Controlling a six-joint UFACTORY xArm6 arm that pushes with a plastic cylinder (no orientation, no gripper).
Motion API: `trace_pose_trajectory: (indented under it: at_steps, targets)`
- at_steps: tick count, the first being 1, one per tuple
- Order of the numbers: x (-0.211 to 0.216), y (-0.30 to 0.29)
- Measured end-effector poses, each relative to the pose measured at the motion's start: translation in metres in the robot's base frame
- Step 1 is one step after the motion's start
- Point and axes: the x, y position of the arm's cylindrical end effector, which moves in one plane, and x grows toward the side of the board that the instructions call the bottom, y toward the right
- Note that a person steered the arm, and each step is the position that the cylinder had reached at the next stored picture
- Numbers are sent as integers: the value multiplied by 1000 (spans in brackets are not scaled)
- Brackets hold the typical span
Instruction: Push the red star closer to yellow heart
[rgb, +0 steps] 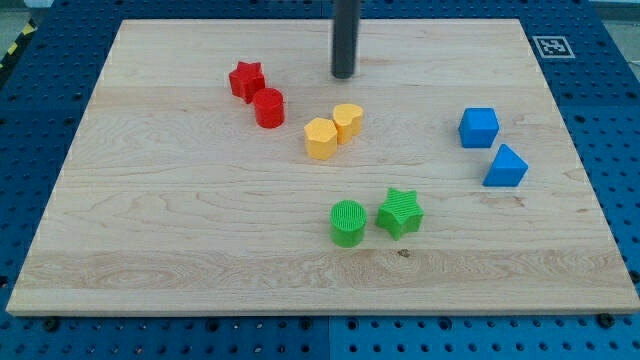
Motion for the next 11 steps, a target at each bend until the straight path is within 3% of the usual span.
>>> trace_pose_trajectory:
  at_steps: [2,3,5,8,11]
  targets:
    - [-7,-151]
    - [2,-180]
    - [26,-158]
    - [46,-76]
    - [46,-66]
